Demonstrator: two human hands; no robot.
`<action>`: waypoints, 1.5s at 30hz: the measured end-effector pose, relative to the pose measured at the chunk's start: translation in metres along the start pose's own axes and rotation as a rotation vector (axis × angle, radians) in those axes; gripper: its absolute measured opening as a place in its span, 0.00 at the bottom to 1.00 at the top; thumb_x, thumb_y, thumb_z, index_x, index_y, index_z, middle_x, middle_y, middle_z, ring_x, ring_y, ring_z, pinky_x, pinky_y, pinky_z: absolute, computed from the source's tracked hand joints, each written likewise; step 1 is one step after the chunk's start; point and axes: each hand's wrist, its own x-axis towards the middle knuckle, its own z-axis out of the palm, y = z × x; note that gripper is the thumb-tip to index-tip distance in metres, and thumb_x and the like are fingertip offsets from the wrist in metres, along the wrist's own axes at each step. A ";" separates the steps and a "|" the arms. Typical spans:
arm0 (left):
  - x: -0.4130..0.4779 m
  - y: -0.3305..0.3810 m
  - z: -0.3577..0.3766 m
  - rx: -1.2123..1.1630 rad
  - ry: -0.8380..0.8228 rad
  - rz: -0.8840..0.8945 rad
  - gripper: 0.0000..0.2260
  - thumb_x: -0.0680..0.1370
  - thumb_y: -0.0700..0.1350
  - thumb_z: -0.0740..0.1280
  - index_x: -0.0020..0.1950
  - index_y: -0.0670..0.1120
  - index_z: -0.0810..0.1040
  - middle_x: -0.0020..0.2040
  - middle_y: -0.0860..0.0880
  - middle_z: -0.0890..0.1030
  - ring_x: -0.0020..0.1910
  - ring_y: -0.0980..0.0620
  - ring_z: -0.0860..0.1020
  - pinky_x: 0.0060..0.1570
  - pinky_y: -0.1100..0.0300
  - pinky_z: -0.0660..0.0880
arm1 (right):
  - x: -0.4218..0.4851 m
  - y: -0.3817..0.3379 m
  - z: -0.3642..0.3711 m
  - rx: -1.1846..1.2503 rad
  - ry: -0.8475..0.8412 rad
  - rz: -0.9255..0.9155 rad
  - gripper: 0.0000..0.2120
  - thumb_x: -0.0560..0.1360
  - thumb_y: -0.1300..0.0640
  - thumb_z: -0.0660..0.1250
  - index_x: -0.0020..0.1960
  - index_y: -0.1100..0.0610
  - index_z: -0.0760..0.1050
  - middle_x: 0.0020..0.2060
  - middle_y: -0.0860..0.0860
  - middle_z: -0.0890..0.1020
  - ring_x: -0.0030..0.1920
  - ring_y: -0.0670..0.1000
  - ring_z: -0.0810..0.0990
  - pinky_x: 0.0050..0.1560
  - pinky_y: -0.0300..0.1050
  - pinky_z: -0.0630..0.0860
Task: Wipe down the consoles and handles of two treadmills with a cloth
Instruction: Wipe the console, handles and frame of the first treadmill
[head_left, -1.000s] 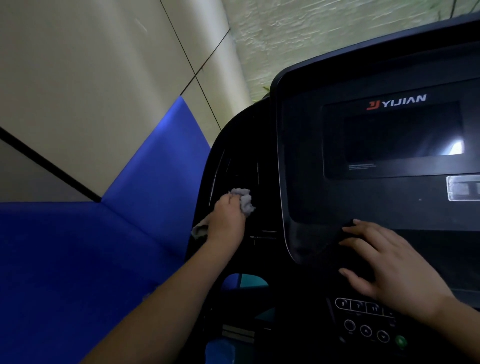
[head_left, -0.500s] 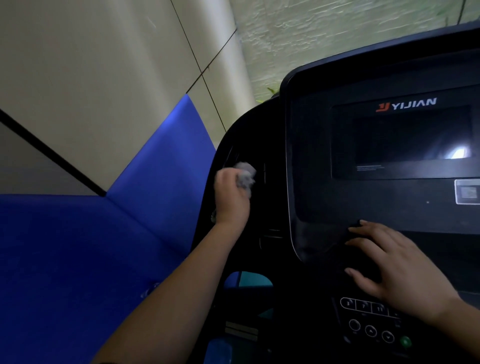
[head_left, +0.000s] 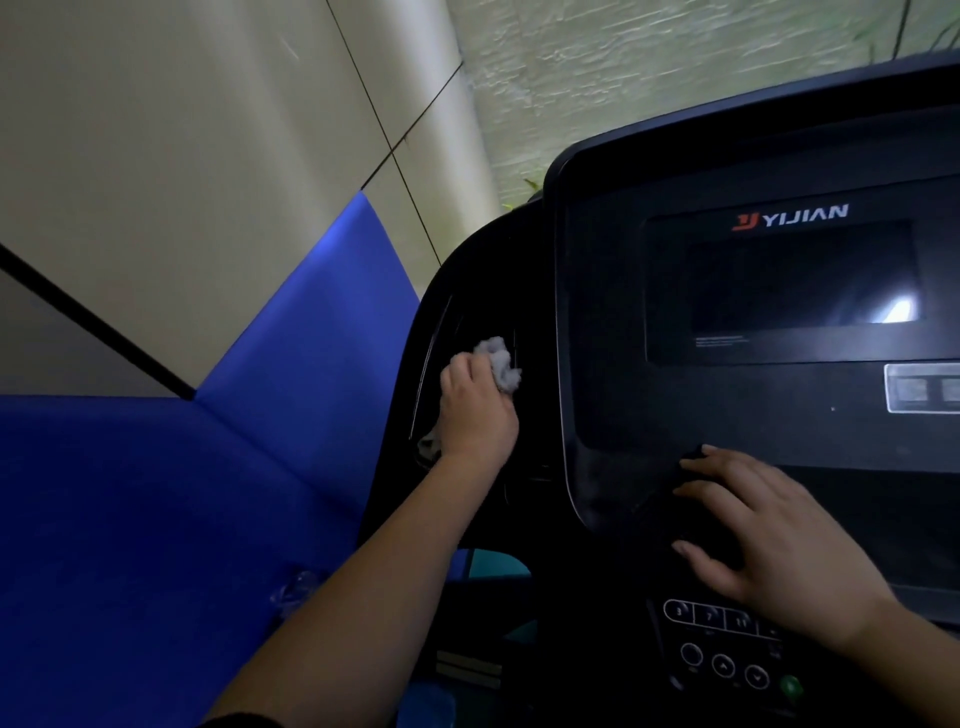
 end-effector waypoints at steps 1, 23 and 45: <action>-0.009 0.002 0.002 -0.037 -0.029 0.044 0.20 0.75 0.38 0.62 0.67 0.42 0.66 0.60 0.43 0.69 0.57 0.47 0.69 0.57 0.53 0.71 | 0.000 0.000 0.000 -0.001 0.000 0.000 0.22 0.72 0.38 0.63 0.56 0.52 0.78 0.60 0.50 0.76 0.68 0.52 0.71 0.66 0.52 0.70; 0.047 -0.004 0.003 0.071 -0.189 0.246 0.33 0.78 0.39 0.57 0.78 0.53 0.45 0.79 0.52 0.43 0.77 0.48 0.43 0.75 0.48 0.46 | 0.003 -0.002 -0.001 -0.003 -0.002 -0.012 0.23 0.72 0.38 0.62 0.56 0.54 0.78 0.60 0.51 0.76 0.68 0.53 0.71 0.64 0.55 0.72; -0.068 -0.068 -0.131 -0.213 -0.140 -0.010 0.21 0.78 0.35 0.60 0.69 0.49 0.73 0.64 0.50 0.76 0.62 0.55 0.73 0.61 0.68 0.68 | 0.002 -0.003 -0.005 -0.026 -0.005 -0.031 0.26 0.72 0.37 0.59 0.57 0.56 0.78 0.59 0.53 0.76 0.67 0.55 0.71 0.65 0.55 0.70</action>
